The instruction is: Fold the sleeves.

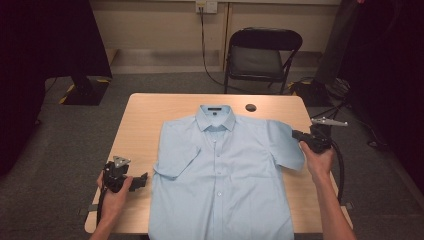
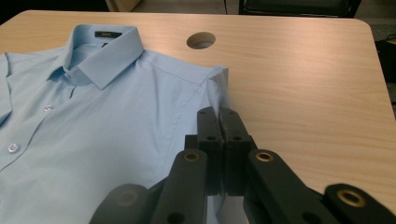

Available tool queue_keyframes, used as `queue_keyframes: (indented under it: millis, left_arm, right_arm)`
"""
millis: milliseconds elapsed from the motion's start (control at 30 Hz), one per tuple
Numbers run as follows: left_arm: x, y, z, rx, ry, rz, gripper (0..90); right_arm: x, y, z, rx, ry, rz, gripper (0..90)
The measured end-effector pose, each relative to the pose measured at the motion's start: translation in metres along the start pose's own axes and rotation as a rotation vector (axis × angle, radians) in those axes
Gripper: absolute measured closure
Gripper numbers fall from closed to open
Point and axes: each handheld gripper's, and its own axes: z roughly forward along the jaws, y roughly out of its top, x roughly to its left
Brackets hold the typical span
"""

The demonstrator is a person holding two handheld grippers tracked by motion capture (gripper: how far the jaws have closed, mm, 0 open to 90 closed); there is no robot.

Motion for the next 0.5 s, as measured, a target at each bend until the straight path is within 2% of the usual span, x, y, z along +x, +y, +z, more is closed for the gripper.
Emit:
queue_keyframes:
  millis: [500]
  left_arm:
    - [0.000, 0.000, 0.000, 0.000, 0.000, 0.000, 0.0]
  right_arm:
    - [0.028, 0.020, 0.000, -0.035, 0.085, -0.023, 88.7]
